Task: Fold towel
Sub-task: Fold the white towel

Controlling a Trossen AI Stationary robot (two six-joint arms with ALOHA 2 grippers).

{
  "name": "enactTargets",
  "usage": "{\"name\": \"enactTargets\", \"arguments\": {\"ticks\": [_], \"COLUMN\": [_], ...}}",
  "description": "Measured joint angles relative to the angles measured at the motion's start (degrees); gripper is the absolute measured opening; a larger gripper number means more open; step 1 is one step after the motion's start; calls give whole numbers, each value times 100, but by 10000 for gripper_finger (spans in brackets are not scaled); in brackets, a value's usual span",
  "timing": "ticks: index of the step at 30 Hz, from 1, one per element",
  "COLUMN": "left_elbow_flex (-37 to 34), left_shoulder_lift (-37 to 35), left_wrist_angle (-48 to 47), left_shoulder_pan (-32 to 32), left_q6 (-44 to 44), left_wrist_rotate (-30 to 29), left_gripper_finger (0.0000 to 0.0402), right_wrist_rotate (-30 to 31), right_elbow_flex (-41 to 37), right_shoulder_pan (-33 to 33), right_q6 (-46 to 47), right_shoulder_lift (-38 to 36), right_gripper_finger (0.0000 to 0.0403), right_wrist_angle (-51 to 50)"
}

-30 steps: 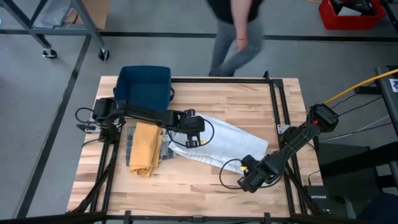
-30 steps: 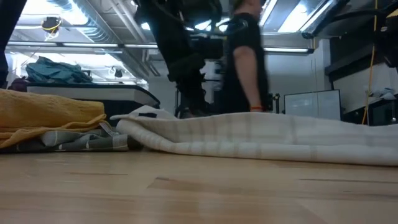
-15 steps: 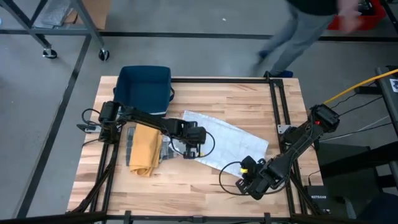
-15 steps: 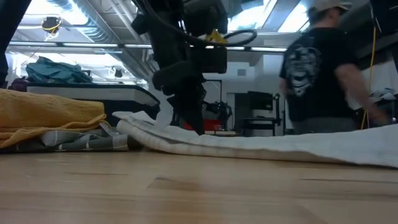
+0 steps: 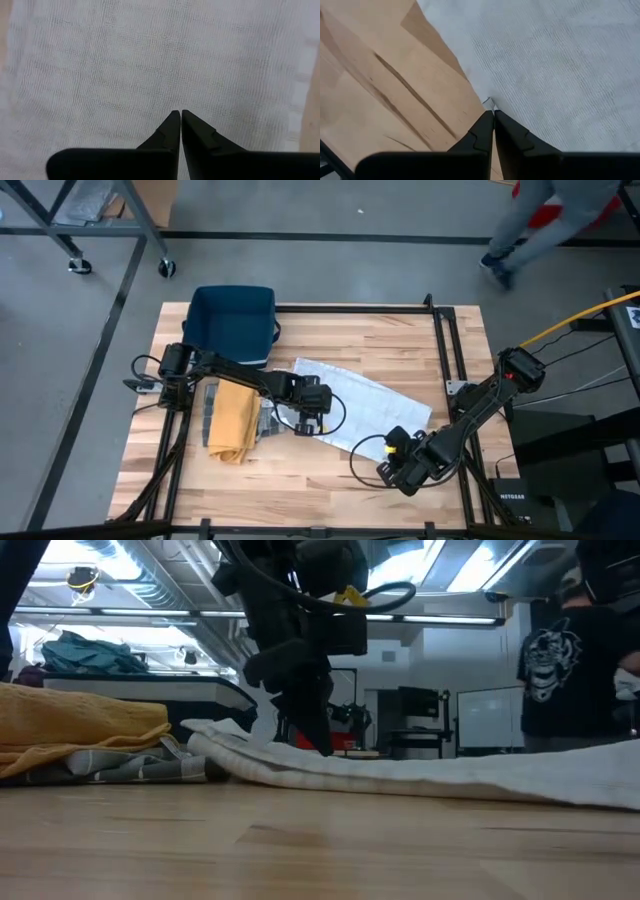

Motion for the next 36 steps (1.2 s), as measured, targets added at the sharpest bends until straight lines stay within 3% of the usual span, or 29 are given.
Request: {"name": "enactTargets", "arguments": {"ticks": [8,15,21,25,32,36], "left_elbow_flex": [0,0,0,0,2,4], "left_shoulder_lift": [-1,-2,-2,-2,86,212], "left_wrist_angle": [11,31,62,391,1340,1381], "left_shoulder_pan": [-199,-447,-671,-805,-892,-879], "left_q6": [42,41,35,56,-186,-958], "left_wrist_rotate": [0,0,0,0,-1,-13], "left_gripper_finger": [74,122,130,120,105,92], "right_wrist_rotate": [-449,-701,-800,-877,-437,-241], "right_elbow_flex": [0,0,0,0,0,-14], "right_shoulder_pan": [-182,-551,-1027,-1241,-1353,-1342], "right_q6": [-787,-1330,-1768,-2198,-1784,-1741], "right_shoulder_lift": [0,-1,-3,-7,-13,-15], "right_gripper_finger": [34,115,166,170,170,170], "right_wrist_angle": [1,-2,-96,-869,-3578,-3914]}}
